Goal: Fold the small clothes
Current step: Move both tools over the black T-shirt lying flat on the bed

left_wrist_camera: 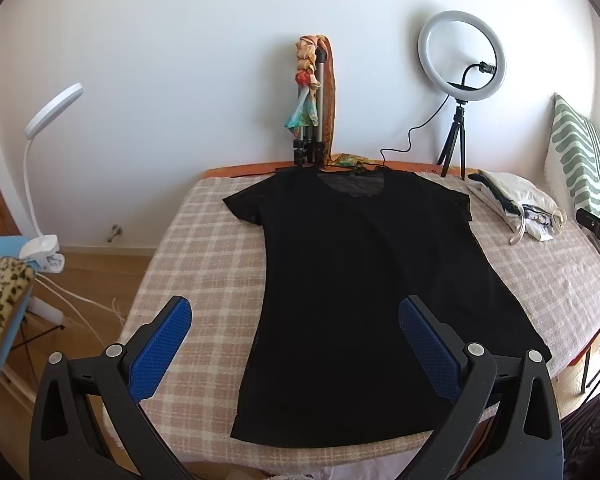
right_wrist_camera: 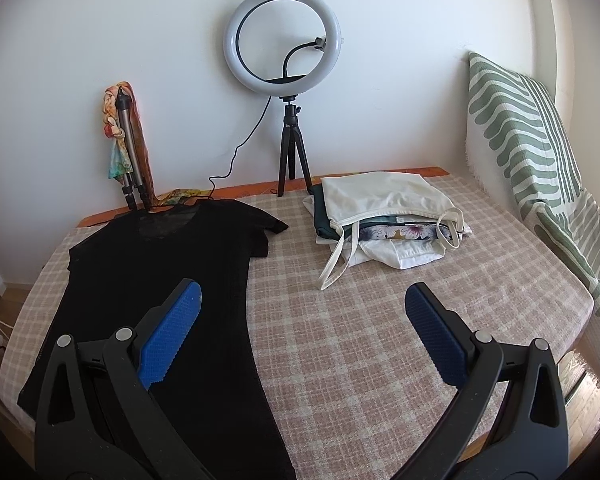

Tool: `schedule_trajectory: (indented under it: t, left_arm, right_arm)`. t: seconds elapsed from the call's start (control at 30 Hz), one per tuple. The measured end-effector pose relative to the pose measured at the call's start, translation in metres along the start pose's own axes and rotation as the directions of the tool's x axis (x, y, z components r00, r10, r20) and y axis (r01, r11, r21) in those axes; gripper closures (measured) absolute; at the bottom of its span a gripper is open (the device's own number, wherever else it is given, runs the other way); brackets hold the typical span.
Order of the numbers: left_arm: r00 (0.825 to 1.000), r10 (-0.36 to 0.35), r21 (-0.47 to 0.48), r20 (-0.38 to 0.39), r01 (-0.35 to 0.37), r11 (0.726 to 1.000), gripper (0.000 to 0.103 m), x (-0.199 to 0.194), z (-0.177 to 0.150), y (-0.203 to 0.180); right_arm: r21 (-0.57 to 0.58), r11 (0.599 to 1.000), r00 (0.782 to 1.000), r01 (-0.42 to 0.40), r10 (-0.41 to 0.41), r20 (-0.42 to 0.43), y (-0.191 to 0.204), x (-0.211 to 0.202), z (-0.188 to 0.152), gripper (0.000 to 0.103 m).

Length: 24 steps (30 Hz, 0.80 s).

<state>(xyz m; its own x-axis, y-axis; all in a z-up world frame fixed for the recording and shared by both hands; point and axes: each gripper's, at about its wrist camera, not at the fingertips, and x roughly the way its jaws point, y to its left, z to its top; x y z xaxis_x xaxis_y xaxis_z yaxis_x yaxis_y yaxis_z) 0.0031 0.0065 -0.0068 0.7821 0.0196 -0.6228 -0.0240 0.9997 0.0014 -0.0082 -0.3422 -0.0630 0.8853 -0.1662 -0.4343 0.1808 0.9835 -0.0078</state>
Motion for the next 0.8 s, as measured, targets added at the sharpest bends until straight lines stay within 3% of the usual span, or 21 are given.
schedule_trajectory:
  t: [0.47,0.8]
  left_arm:
    - [1.000,0.014,-0.029,-0.025,-0.015,0.999,0.000,0.004,-0.005,0.012]
    - [0.999,-0.013,-0.040,-0.045,0.011,0.999,0.000,0.009,-0.014,0.020]
  right_arm:
    - [-0.004,1.000,1.000,-0.019,0.019,-0.002,0.008,0.007,-0.004,0.000]
    - [-0.024,0.999,0.999,-0.047,0.047,-0.001,0.028,0.013,-0.003,0.000]
